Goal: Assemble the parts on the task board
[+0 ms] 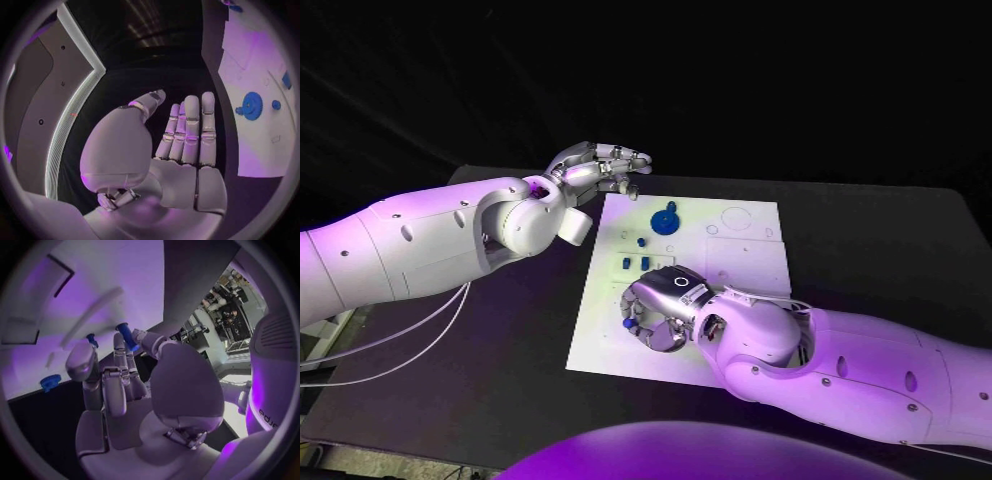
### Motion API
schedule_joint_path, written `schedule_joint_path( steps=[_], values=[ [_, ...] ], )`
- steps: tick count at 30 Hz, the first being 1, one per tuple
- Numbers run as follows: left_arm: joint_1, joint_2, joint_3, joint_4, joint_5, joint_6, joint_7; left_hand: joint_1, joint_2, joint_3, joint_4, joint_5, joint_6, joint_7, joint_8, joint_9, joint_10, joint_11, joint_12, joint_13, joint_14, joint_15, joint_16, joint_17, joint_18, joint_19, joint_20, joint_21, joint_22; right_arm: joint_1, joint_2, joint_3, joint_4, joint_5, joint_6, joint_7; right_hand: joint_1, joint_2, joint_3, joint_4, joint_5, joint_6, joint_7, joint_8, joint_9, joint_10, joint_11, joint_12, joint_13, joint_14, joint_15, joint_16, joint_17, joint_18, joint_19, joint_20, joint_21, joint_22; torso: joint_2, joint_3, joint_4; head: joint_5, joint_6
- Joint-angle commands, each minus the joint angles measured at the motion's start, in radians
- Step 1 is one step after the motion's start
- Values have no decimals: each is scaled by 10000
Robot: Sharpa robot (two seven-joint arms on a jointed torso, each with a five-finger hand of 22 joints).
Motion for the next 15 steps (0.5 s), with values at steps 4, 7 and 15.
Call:
schedule_joint_path(
  steps=[4, 7, 15],
  values=[
    [10, 0, 6, 29, 35, 171, 32, 57, 71, -51, -10, 11, -88, -10, 58, 3, -91, -21, 87, -13, -49, 11, -8, -27, 115, 16, 10, -62, -30, -14, 21, -9, 4, -314, 97, -174, -231, -254, -184, -1, 9, -334, 11, -240, -135, -61, 117, -54, 65, 561, 96, -14, 353, -44, -11, 66, -78, -18, -2, 3, -7, -9, -4],
    [10, -1, 6, 28, 35, 178, 29, 57, 71, -51, -10, 11, -88, -10, 58, 3, -91, -21, 87, -13, -49, 11, -8, -27, 115, 16, 10, -62, -30, -14, 17, -9, 8, -319, -12, -205, -280, -295, -253, -14, 11, -517, 14, -354, -197, -86, 96, -51, 93, 532, 83, -58, 229, -72, 51, 66, 76, 56, -4, 5, -6, -10, -5],
    [10, -9, 5, 23, 35, 202, 19, 59, 70, -53, -10, 10, -89, -10, 59, 3, -101, -20, 88, -14, -51, 12, -8, -31, 115, 15, 11, -64, -34, -14, -180, -8, 180, -349, -941, -170, -434, -368, -539, -33, 50, -836, 40, -552, -342, -136, 68, -32, 177, 453, 53, -198, -120, -126, 186, 40, 364, 205, -3, 18, -2, -49, 23]
  ],
)
